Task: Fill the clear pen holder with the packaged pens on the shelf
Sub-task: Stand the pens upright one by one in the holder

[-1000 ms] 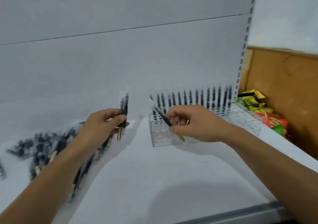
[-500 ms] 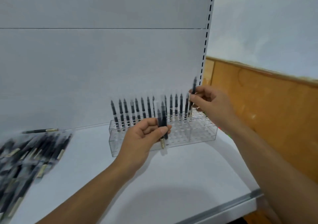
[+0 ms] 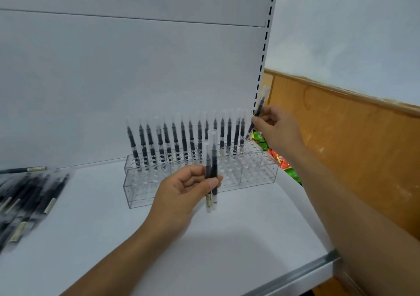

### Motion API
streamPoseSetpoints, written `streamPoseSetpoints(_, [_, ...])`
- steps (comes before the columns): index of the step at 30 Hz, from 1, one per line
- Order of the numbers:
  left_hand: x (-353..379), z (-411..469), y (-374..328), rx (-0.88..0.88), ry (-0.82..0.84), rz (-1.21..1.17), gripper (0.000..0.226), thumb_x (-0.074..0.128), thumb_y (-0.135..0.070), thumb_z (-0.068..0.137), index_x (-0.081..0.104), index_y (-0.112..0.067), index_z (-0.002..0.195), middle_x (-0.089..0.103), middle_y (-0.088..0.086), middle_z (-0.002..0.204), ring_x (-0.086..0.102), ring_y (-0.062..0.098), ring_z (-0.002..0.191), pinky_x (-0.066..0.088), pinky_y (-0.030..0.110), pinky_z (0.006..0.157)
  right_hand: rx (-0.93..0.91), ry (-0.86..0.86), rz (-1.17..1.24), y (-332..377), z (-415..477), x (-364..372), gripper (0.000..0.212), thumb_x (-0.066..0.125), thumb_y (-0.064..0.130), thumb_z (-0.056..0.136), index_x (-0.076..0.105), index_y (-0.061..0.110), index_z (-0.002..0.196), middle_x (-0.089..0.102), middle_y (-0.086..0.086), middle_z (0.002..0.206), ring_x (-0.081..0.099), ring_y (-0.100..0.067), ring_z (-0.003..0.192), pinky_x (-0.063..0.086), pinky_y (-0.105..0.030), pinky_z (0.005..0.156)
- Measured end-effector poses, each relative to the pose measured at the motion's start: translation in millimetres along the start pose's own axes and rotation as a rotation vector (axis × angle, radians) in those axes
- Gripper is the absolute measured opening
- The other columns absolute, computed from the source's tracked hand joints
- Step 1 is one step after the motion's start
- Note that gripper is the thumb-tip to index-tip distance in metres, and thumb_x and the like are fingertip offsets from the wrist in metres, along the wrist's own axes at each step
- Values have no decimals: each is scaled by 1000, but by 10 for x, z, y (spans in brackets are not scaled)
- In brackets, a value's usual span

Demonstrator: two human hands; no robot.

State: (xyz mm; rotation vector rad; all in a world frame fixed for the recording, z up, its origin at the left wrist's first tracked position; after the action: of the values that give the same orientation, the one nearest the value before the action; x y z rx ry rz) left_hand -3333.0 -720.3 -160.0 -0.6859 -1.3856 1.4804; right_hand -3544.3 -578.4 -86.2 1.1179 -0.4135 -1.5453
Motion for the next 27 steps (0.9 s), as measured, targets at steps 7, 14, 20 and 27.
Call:
streamPoseSetpoints(7, [-3, 1, 15, -10, -7, -18, 27, 69, -11, 70, 69, -7, 97, 76, 8, 90, 72, 18, 84, 55, 22, 76, -2, 45, -210, -9, 64, 29, 23, 66, 30, 92, 65, 17, 111, 69, 1, 95, 64, -20, 93, 53, -40, 85])
streamPoseSetpoints(14, [-3, -1, 16, -15, -5, -28, 26, 69, -9, 71, 69, -7, 97, 76, 8, 90, 72, 17, 84, 56, 23, 79, 58, 157, -327, -92, 54, 150, 15, 70, 31, 88, 65, 17, 89, 62, 6, 79, 64, -21, 87, 55, -39, 79])
streamPoseSetpoints(20, [-1, 1, 29, -21, -8, -52, 28, 71, -16, 64, 71, -12, 91, 76, 9, 88, 71, 19, 83, 56, 28, 82, 82, 174, -376, -98, 73, 141, 20, 70, 33, 87, 65, 14, 84, 63, 2, 75, 59, -18, 73, 53, -38, 73])
streamPoseSetpoints(27, [-14, -6, 34, -30, -10, -52, 28, 72, -15, 65, 71, -11, 93, 75, 10, 90, 71, 20, 86, 53, 36, 88, 57, 307, -460, -76, 48, 230, 12, 71, 23, 86, 66, 12, 85, 63, -1, 77, 59, -21, 75, 47, -32, 66])
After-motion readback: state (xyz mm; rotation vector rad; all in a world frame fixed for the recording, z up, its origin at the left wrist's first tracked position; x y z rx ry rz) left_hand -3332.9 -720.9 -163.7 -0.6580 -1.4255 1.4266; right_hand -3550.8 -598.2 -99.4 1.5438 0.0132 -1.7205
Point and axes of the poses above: each hand's wrist, its own z-axis towards the middle knuckle, its own x-axis out of the palm, y = z × x, the point moved 9 cm from there along z, towards the middle knuckle
